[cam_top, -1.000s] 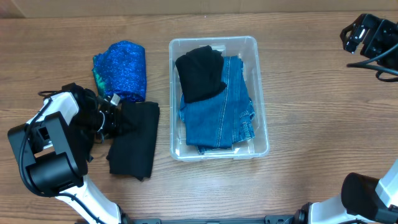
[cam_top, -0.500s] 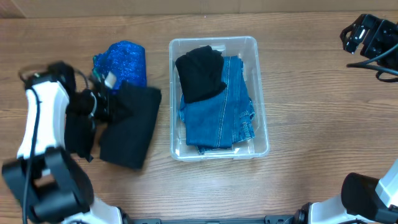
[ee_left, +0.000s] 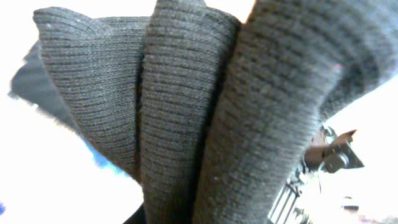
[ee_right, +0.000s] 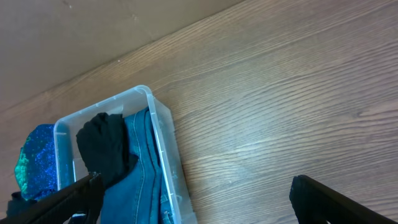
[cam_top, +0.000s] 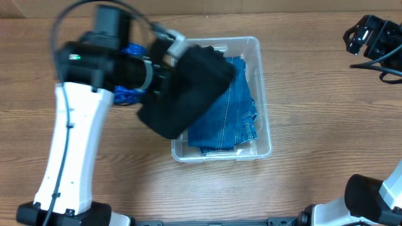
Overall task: Pack container
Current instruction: 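Carry the black sock right and lay it in the bin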
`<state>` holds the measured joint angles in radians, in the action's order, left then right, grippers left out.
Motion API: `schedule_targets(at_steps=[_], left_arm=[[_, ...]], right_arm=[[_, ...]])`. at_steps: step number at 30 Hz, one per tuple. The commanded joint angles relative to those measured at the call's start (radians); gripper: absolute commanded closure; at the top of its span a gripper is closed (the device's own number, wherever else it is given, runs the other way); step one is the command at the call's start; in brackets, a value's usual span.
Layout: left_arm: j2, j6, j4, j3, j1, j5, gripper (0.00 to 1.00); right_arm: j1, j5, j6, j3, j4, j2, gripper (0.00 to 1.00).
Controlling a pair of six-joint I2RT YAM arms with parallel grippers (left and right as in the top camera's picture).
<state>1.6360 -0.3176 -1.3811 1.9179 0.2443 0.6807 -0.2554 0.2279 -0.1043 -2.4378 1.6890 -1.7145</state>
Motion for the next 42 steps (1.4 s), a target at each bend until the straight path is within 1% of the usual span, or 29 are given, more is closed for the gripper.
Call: schedule_targets(at_steps=[1,4,8,14,19,27,29,30,33,34,35,38,42], left_arm=[[0.050,-0.068,0.032,0.025,0.136,-0.056,0.96],[0.100,-0.088,0.039,0.025,0.196,-0.097,0.96],[0.183,-0.107,0.035,0.025,0.238,-0.097,0.96],[0.304,-0.110,0.014,0.024,0.241,-0.077,0.96],[0.393,-0.119,0.001,0.024,0.245,-0.017,0.96],[0.488,-0.124,-0.051,0.024,0.296,-0.026,0.96],[0.496,-0.124,-0.068,0.024,0.296,-0.031,0.79],[0.498,-0.124,-0.072,0.024,0.296,-0.031,0.65],[0.497,-0.116,-0.073,0.024,0.295,-0.029,0.38],[0.496,-0.111,-0.073,0.026,0.294,-0.029,0.16],[0.496,-0.106,-0.073,0.031,0.292,-0.029,0.00],[0.495,-0.093,-0.087,0.095,0.282,-0.028,0.00],[0.495,-0.059,-0.125,0.261,0.271,-0.040,0.00]], right_arm=[[-0.003,-0.006,0.001,0.003,0.000,0.001,0.00],[-0.003,-0.006,0.001,0.003,0.000,0.001,0.00],[-0.003,-0.006,0.001,0.003,0.000,0.001,0.00],[-0.003,-0.006,0.001,0.003,0.000,0.001,0.00],[-0.003,-0.006,0.001,0.003,-0.001,0.001,0.00],[-0.003,-0.006,0.001,0.003,-0.011,0.001,0.00],[-0.003,-0.006,0.001,0.003,-0.011,0.001,0.00],[-0.003,-0.006,0.001,0.003,-0.011,0.001,0.00],[-0.003,-0.006,0.001,0.003,-0.011,0.001,0.00],[-0.003,-0.006,0.001,0.003,-0.010,0.001,0.00],[-0.003,-0.006,0.001,0.003,-0.010,0.001,0.00],[-0.003,-0.006,0.001,0.003,-0.011,0.001,0.00],[-0.003,-0.006,0.001,0.003,-0.010,0.001,0.00]])
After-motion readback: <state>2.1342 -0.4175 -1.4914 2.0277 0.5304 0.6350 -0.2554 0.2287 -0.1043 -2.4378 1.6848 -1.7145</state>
